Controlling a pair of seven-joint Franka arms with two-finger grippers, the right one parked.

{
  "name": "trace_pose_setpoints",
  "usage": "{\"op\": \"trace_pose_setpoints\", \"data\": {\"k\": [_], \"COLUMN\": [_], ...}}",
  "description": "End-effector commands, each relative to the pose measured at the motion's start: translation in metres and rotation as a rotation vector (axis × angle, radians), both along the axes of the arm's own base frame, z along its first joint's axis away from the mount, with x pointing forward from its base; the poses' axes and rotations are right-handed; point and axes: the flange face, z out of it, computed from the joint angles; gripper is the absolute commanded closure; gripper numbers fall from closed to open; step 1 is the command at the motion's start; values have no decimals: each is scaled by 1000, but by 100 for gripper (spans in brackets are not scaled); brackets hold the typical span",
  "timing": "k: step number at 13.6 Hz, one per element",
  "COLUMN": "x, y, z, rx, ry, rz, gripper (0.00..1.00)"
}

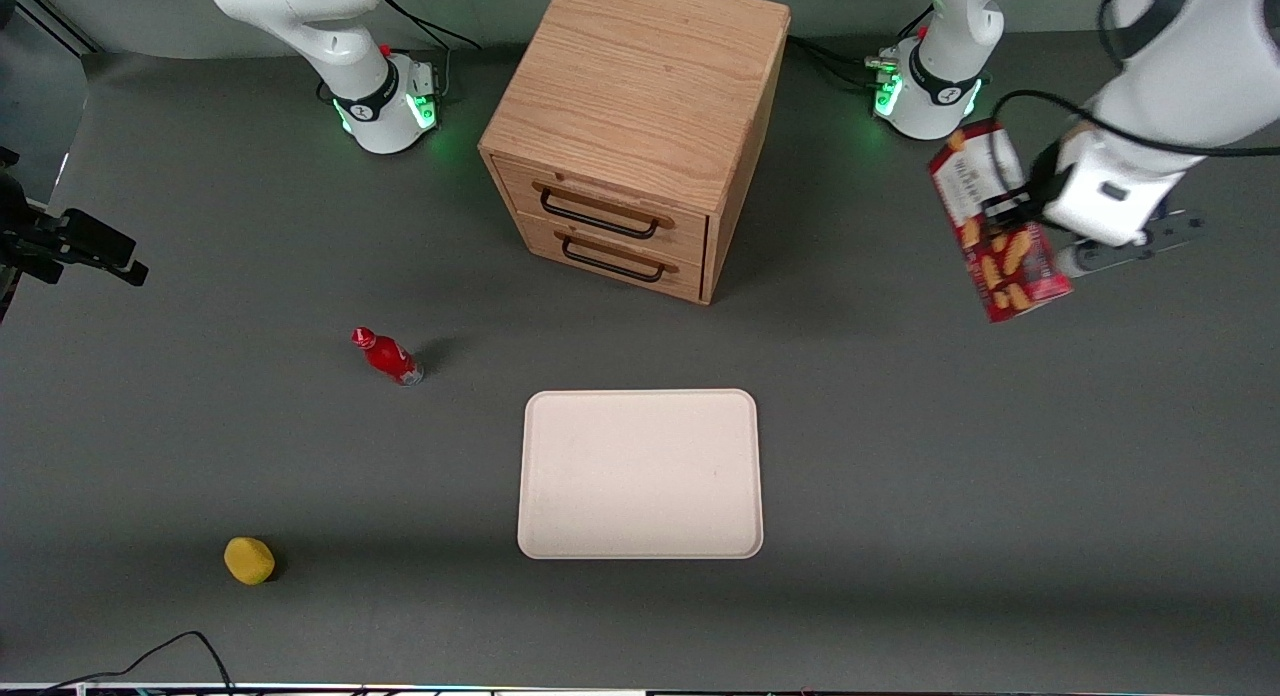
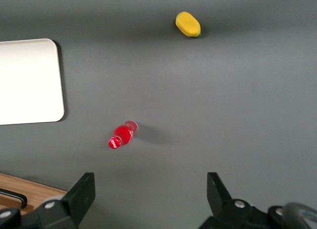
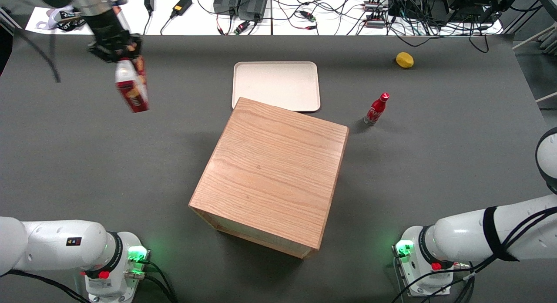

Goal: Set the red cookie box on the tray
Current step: 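Lift the cookie box and carry it toward the cream tray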

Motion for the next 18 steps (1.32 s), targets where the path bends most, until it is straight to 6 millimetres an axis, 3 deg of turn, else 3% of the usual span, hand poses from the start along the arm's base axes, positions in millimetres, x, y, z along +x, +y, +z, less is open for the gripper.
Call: {"op": "trace_pose_setpoints", "data": {"k": [1,3,6,11,14,18], "x": [42,63,83,107,119,136], "y": [-67,-106,-171,-259,-273,-265], "z": [-8,-18,-52,-148,-187,-245], "rx": [-46,-95,-171,-89,-87,-39], "ry": [-7,-27,-104,-242,-279,-349], "rz": [94,139,180,214,244,176], "gripper": [76,75,75,75,75,75]}}
